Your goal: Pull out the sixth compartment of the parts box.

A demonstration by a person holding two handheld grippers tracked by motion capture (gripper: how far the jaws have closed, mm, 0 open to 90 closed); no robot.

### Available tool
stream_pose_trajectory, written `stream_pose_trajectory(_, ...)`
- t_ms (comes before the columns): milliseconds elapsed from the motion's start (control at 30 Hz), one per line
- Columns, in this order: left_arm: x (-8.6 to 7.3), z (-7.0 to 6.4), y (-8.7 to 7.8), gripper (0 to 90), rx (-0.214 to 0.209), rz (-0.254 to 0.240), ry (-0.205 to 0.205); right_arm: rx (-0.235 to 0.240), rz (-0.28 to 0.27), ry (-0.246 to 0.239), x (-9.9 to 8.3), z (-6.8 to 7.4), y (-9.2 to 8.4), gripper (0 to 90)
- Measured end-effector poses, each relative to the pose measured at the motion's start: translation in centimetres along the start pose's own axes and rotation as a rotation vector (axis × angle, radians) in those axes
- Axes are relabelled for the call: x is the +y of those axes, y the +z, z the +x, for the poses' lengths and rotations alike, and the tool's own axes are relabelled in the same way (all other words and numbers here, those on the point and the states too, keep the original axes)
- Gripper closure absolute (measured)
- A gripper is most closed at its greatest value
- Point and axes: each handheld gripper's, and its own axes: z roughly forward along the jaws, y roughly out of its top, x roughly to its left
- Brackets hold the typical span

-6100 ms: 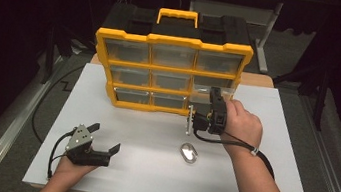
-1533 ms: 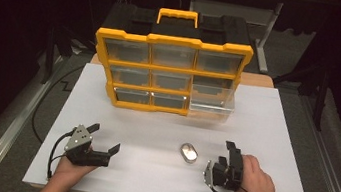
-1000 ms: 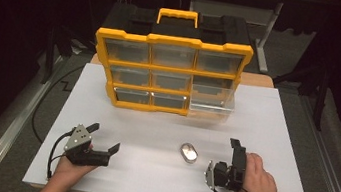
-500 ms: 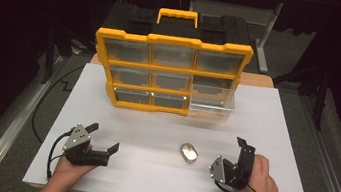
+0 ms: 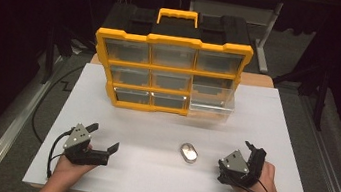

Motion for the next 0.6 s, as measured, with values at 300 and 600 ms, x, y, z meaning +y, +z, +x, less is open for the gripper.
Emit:
stream_pose_trajectory(300, 0.0, 0.3, 0.0, 0.3, 0.007, 0.012, -0.022, 0.148, -0.035, 0.261, -1.6, -0.7, -0.2, 0.2)
stream_pose_trajectory(600, 0.1, 0.3, -0.2, 0.3, 0.011, 0.013, -0.022, 0.214, -0.16, 0.516, -2.1, -1.6, -1.0, 0.0)
